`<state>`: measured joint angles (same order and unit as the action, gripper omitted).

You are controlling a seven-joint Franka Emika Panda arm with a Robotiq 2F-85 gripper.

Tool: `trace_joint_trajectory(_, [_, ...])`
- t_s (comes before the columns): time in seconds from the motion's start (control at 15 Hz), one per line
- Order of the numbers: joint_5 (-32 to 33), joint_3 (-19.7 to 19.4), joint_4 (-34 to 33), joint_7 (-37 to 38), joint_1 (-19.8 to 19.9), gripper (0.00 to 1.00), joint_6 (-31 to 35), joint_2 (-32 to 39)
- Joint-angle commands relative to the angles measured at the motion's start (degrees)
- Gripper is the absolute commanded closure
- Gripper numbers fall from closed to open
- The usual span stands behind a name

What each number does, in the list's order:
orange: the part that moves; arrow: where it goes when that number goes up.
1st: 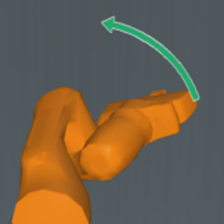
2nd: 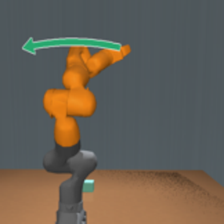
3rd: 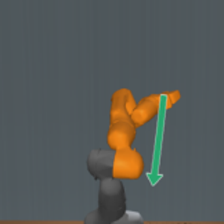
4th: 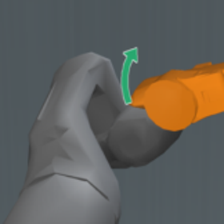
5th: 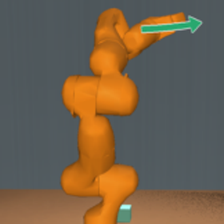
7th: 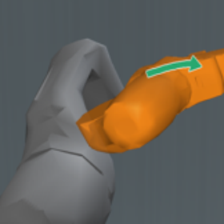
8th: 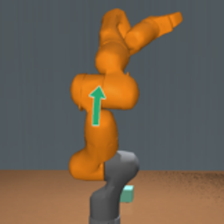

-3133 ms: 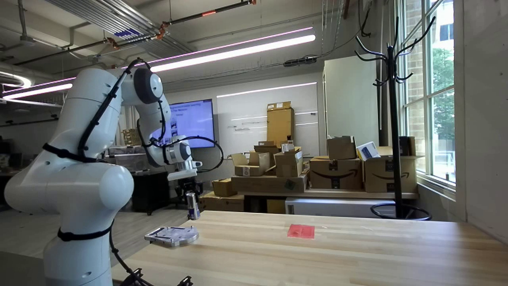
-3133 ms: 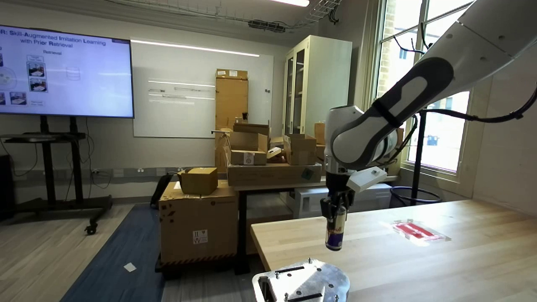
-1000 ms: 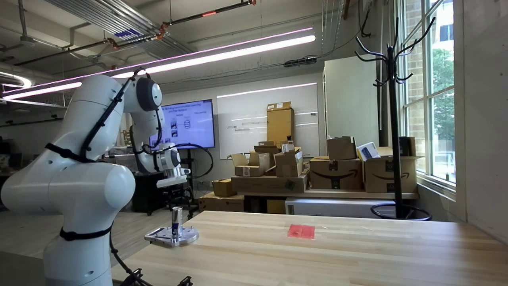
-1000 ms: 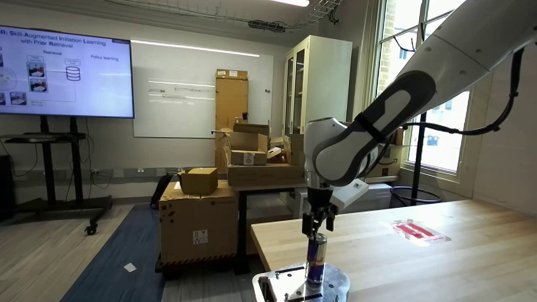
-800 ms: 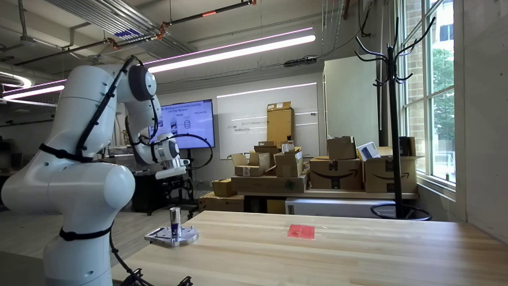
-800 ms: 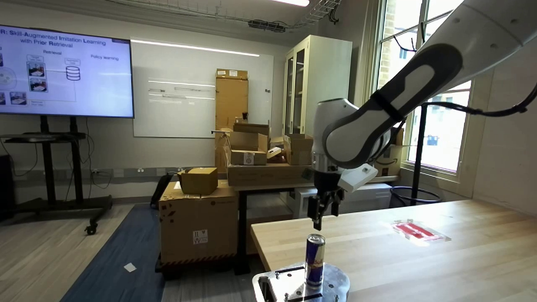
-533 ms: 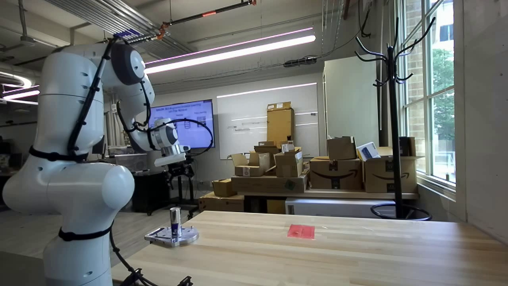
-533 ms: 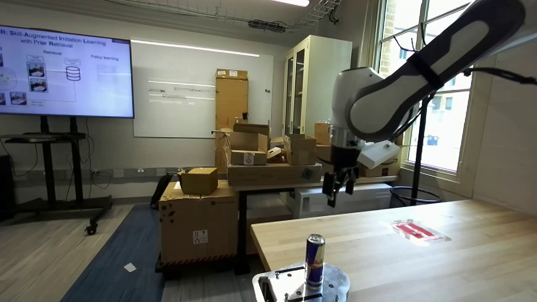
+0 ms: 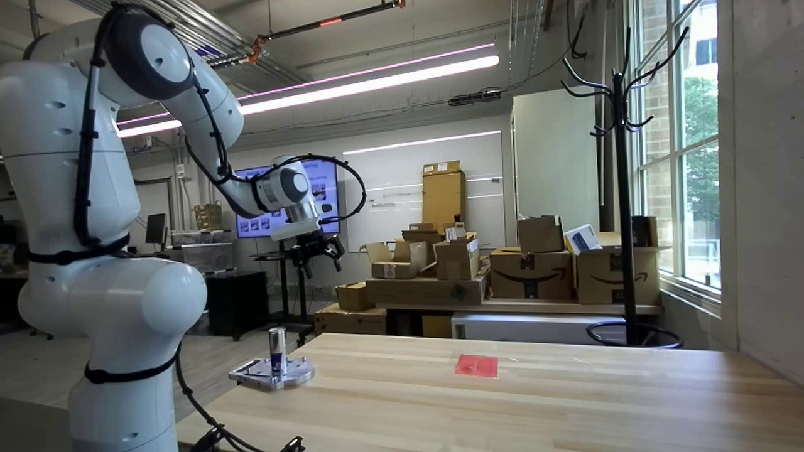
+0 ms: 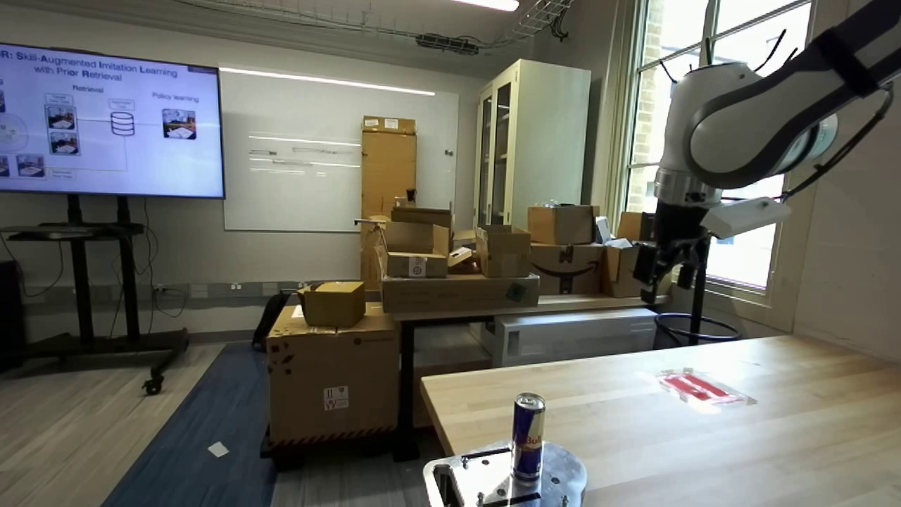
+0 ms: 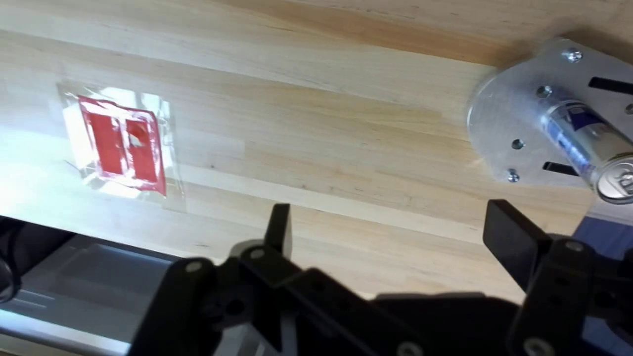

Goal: Put the can on the metal object

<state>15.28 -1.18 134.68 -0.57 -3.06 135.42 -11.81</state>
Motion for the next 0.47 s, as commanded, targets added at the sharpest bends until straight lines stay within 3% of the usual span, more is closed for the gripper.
trace_joint_trajectory(0.0, [0.23,-0.76,2.24,0.48,3.78,0.0,-2.95,-4.22])
trace_joint_trajectory(0.4, [-0.35,-1.0,1.87,-0.26,4.75,0.0,-2.37,-3.38])
